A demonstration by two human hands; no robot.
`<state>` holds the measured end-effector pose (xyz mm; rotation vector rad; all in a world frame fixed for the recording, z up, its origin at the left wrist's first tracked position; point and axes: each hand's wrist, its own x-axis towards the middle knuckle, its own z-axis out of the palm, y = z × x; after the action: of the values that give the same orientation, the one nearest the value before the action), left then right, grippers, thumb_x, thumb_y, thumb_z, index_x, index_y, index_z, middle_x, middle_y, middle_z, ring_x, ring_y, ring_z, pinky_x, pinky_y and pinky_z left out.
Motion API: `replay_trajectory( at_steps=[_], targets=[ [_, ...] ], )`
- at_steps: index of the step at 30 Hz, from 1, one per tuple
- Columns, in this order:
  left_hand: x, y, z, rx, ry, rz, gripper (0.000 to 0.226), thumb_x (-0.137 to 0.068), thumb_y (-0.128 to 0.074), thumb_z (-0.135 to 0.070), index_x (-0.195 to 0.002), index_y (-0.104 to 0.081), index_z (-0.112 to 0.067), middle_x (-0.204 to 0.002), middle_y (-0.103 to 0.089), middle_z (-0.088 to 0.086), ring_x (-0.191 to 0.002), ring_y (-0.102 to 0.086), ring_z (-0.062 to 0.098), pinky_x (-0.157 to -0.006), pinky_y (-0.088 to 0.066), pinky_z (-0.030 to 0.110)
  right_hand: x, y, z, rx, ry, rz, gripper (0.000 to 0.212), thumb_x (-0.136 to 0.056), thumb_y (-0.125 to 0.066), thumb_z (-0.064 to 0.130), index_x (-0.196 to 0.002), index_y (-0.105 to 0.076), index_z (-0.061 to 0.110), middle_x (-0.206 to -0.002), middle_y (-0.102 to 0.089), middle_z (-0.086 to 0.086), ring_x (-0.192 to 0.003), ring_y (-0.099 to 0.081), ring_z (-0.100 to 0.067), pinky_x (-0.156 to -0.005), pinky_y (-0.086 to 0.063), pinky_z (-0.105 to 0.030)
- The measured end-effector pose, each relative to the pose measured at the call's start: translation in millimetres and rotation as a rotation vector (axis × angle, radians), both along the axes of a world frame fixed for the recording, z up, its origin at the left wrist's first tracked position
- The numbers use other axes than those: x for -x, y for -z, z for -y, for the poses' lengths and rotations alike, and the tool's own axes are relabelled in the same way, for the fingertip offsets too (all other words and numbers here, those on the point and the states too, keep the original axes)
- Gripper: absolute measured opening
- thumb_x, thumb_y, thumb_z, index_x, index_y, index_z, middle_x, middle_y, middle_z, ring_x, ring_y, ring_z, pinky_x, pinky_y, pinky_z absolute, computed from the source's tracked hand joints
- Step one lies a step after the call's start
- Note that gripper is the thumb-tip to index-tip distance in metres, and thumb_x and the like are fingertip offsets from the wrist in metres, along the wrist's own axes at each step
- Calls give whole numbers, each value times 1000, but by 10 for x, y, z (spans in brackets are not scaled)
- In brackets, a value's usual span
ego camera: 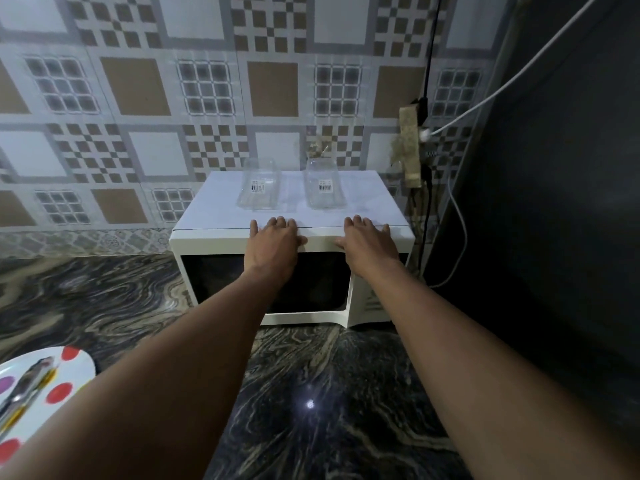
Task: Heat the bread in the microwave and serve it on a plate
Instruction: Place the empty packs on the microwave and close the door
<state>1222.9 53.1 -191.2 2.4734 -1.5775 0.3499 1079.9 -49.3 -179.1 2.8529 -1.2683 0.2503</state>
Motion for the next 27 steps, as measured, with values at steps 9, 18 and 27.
replay_trajectory(
  at_steps=[9, 18, 27],
  targets=[
    [391, 505, -166, 131, -47, -28, 70, -105, -24, -43, -159, 6, -10, -164, 10, 22, -152, 13, 36, -123, 0, 55, 266, 338, -231, 22, 18, 99, 72, -104, -42, 28, -157, 2, 8, -165, 3, -11, -152, 4, -29, -120, -9, -56],
    [1004, 1491, -289, -2, 16, -316, 63, -106, -19, -43, -159, -10, -10, -167, -3, 16, -154, 6, 28, -125, 1, 46, 850, 895, -208, -128, 233, 485, 85, -96, -52, 18, -158, 6, 17, -165, -2, -13, -149, -15, -33, -115, -31, -46],
    [1398, 2423, -151, -259, -153, -372, 61, -103, -13, -54, -159, -2, -33, -167, 7, 13, -153, 14, 33, -117, 10, 62, 966, 1389, 202, -390, 237, 604, 69, -99, -58, 23, -155, -18, 20, -148, -46, -10, -128, -48, -33, -97, -45, -41]
  ],
)
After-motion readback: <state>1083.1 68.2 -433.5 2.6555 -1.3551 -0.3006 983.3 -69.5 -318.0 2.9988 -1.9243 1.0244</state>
